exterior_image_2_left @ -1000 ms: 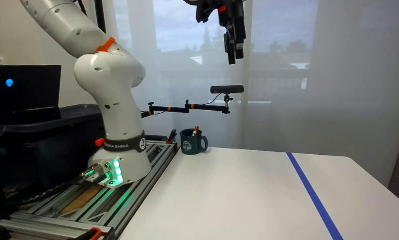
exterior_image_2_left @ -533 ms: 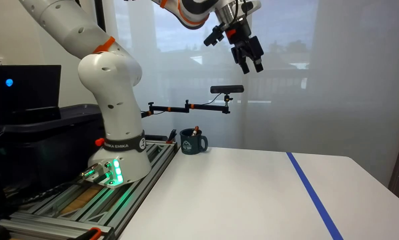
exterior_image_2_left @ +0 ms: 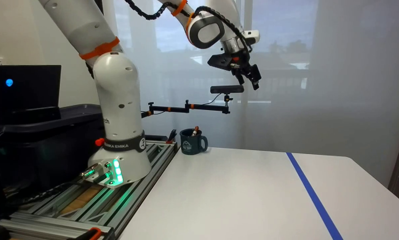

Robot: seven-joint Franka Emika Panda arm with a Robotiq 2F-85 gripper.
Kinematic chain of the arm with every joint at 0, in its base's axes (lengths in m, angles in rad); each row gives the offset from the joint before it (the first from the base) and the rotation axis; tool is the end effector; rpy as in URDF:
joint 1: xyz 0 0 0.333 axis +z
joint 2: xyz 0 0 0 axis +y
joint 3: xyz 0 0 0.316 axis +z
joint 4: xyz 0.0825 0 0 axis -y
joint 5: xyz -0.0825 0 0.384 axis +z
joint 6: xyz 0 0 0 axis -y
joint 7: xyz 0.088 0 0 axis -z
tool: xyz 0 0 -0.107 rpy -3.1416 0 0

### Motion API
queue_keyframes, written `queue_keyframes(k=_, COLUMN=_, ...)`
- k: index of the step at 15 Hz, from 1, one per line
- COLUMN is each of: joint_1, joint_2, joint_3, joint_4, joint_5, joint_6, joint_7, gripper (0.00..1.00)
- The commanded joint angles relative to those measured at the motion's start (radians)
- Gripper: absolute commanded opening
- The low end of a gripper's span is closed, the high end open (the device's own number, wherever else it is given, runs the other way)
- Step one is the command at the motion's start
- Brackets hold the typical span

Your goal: Remove the marker from the cup and place it on the table

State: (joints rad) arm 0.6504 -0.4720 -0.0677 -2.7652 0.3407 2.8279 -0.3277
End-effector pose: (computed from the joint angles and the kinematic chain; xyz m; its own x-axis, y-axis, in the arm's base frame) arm 0.3438 0.2070 0.4096 0.7155 0.4627 0.5234 0.5983 -0.7927 -0.1171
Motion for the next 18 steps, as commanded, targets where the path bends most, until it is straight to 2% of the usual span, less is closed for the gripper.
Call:
queue_keyframes(k=1, joint_1=0.022, joint_2=0.000, joint_3=-0.023, joint_4=0.003, joint_5=0.033, joint_6=-0.011, joint_7=-0.003, gripper=1.00)
queue_keyframes(k=9, joint_1=0.006, joint_2=-0.005, joint_3=-0.026, joint_4=0.007, joint_5=0.044, joint_6=-0.034, joint_7=0.027, gripper=1.00)
queue_keyframes(k=13, joint_1=-0.048, joint_2=-0.008, joint_3=-0.010, joint_4=0.062, joint_5=0.010, joint_6=-0.361, joint_7=0.051, gripper=1.00)
queue_keyframes(k=14, joint_1=-0.034, joint_2=-0.009, joint_3=-0.030, joint_4=0.076, joint_5=-0.025, joint_6=-0.440, joint_7=0.082, gripper=1.00)
queue_keyframes(k=16, joint_1=-0.027, joint_2=-0.003, joint_3=-0.030, joint_4=0.117, joint_5=-0.047, joint_6=-0.600, joint_7=0.113, gripper=1.00)
queue_keyframes(k=18, joint_1=-0.042, joint_2=0.025, joint_3=-0.002, joint_4=0.182, joint_5=-0.081, joint_6=-0.755, joint_7=0.177, gripper=1.00)
